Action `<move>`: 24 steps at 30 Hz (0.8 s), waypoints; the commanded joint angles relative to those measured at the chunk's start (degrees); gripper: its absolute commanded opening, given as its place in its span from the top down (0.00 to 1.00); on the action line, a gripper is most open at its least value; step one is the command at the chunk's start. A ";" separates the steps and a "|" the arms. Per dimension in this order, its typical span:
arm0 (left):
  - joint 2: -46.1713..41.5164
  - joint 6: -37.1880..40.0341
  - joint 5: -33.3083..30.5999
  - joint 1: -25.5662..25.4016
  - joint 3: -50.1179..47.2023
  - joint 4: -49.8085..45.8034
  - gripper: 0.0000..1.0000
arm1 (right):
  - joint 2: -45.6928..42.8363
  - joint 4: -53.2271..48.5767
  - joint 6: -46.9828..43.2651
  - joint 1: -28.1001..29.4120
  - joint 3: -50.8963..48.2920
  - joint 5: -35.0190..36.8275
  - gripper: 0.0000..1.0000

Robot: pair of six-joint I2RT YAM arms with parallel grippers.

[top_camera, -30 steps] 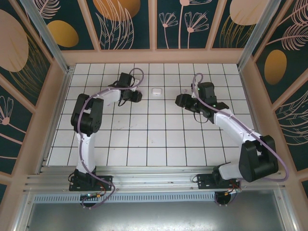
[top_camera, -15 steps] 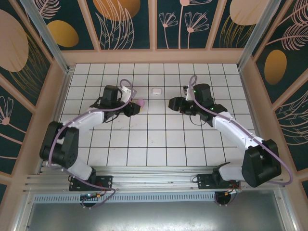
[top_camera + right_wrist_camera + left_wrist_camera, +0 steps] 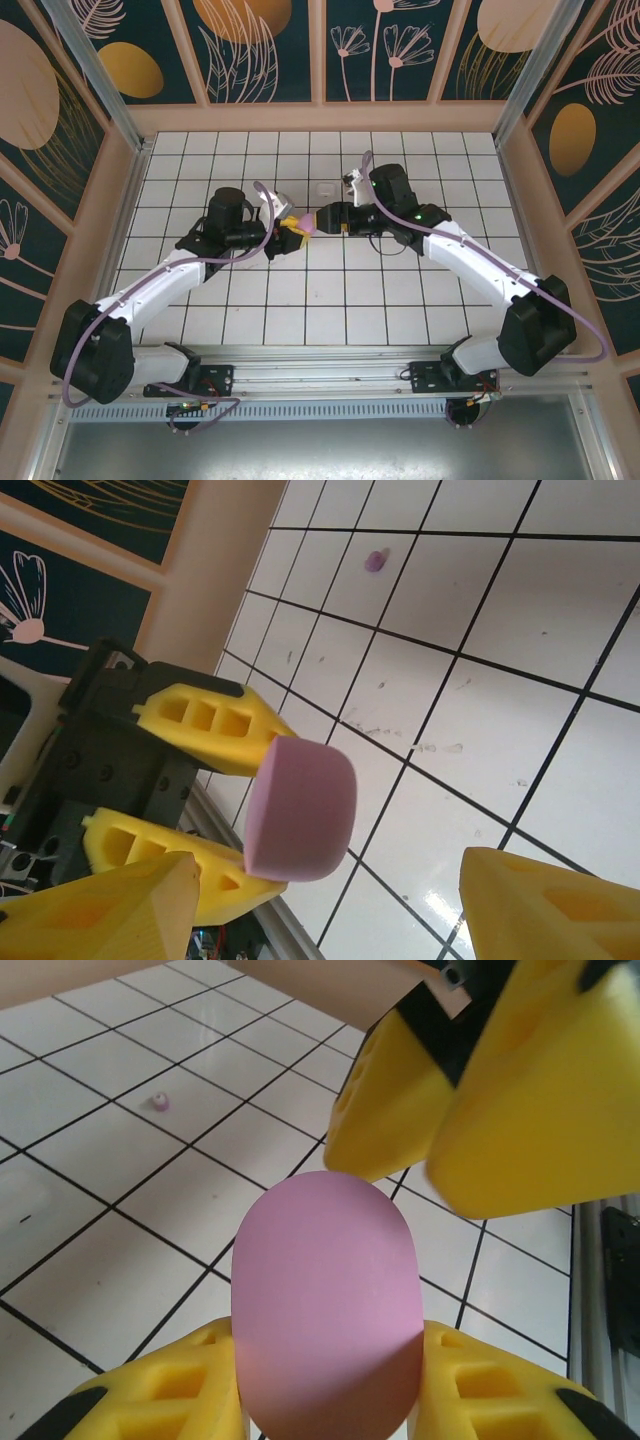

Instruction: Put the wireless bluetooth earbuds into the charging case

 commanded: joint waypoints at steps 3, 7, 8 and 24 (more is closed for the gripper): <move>-0.76 3.12 3.56 -0.37 1.02 0.86 0.74 | 1.64 -1.00 0.13 0.70 1.73 -2.24 0.30; -0.72 3.79 4.07 -0.53 2.06 -0.55 0.74 | 2.32 0.24 1.10 0.78 1.73 -3.97 0.34; -0.78 4.03 3.96 -0.53 2.17 -0.71 0.74 | 2.53 0.45 1.29 0.80 1.73 -4.43 0.35; -0.30 5.87 5.29 -0.56 5.08 -2.16 0.68 | 3.74 6.96 6.62 0.83 -0.88 -10.95 0.77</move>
